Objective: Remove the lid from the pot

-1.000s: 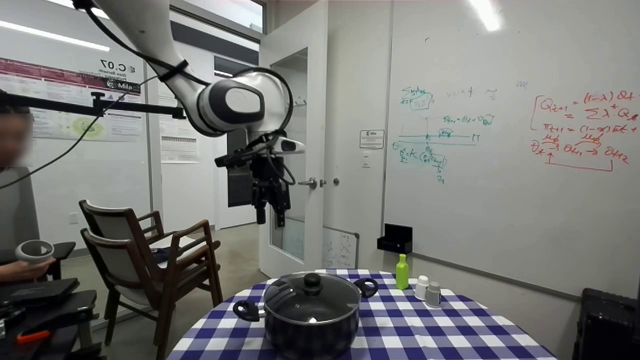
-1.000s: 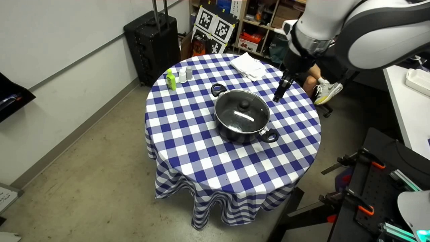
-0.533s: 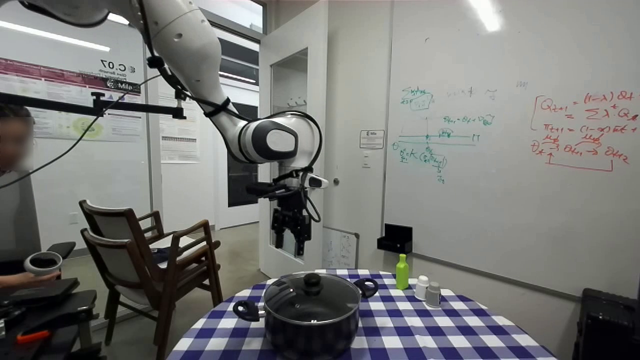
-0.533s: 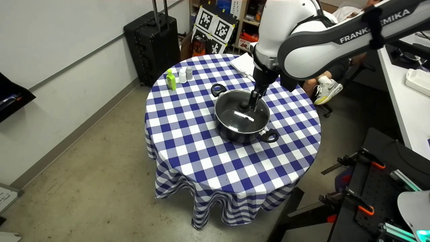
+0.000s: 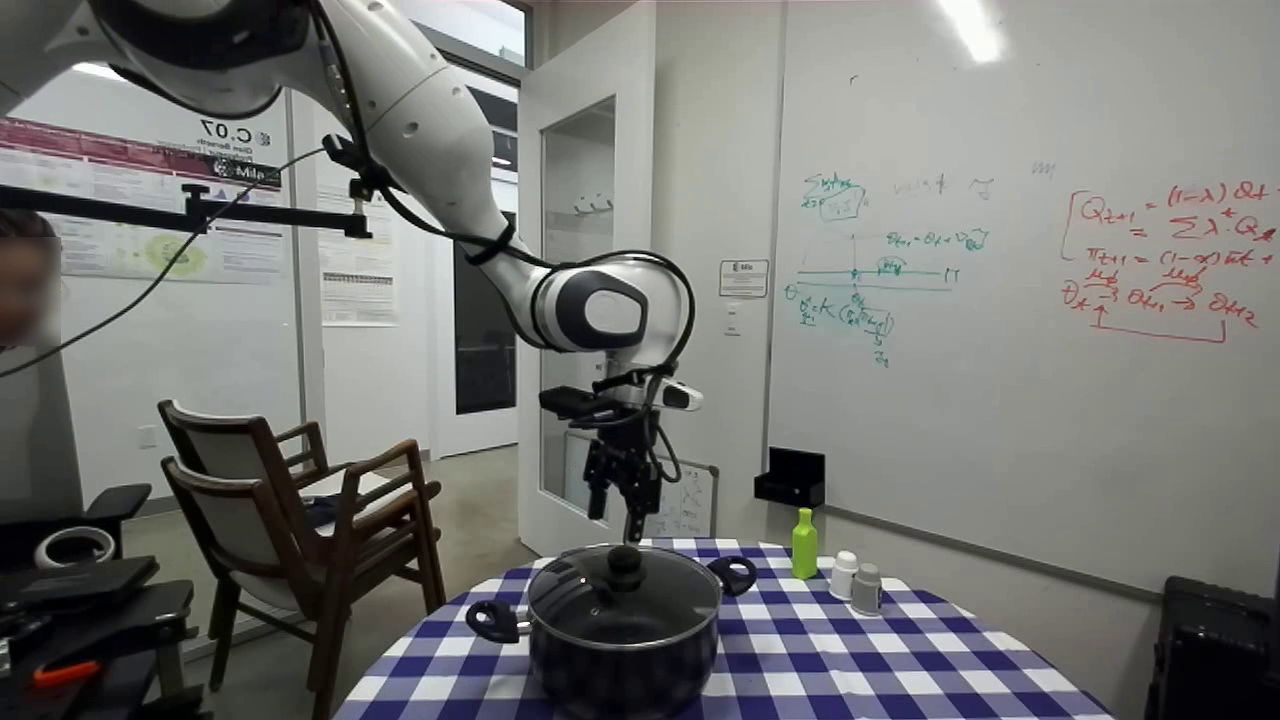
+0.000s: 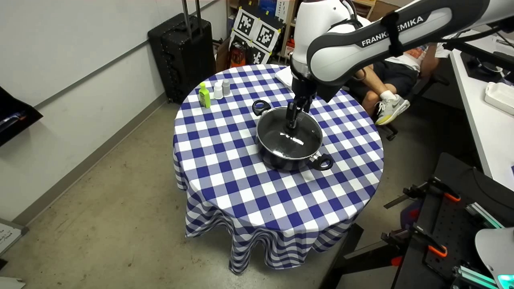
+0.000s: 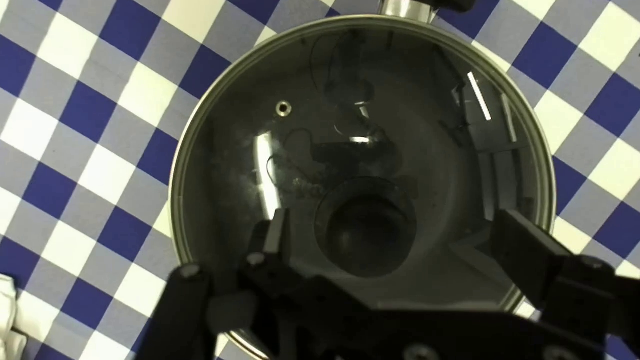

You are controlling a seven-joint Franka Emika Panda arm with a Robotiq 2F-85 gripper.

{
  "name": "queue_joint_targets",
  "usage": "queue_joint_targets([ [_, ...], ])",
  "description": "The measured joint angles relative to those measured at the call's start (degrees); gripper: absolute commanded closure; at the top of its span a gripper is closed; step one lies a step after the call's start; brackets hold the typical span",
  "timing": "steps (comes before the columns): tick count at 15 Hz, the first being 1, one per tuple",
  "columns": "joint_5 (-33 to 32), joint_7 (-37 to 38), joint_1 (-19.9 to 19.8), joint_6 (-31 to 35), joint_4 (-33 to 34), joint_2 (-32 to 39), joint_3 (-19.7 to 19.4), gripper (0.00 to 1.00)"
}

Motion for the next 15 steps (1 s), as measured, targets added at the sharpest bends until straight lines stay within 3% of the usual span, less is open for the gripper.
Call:
queue_joint_targets([
  [15,3.0,0.0,-0.9,-3.0,8.1,7.8,0.0,0.0],
])
